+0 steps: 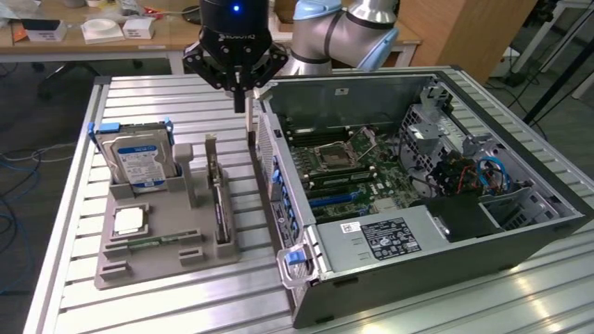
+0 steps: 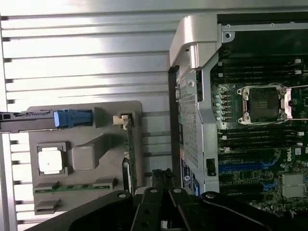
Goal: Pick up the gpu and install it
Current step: 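Reach for the gpu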
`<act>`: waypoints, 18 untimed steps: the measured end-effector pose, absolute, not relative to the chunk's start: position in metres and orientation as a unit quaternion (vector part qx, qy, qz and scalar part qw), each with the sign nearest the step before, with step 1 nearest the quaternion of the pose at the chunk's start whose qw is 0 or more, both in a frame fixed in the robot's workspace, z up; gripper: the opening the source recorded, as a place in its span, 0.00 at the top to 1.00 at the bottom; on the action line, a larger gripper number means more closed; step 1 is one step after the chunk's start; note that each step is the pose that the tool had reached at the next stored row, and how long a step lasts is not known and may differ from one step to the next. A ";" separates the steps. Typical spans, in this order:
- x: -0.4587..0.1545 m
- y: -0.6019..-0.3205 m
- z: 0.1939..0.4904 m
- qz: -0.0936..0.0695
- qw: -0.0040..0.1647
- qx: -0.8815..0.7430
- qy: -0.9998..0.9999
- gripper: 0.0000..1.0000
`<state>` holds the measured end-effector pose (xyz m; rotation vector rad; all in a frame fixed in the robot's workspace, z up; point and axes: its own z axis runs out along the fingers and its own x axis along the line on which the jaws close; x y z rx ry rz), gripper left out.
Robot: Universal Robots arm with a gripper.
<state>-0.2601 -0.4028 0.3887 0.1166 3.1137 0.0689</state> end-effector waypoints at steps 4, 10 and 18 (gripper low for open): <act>-0.264 -0.403 0.389 0.022 0.012 0.037 0.999 0.89; -0.269 -0.403 0.389 0.022 0.013 0.037 0.999 0.89; -0.276 -0.404 0.388 0.022 0.013 0.037 0.999 0.89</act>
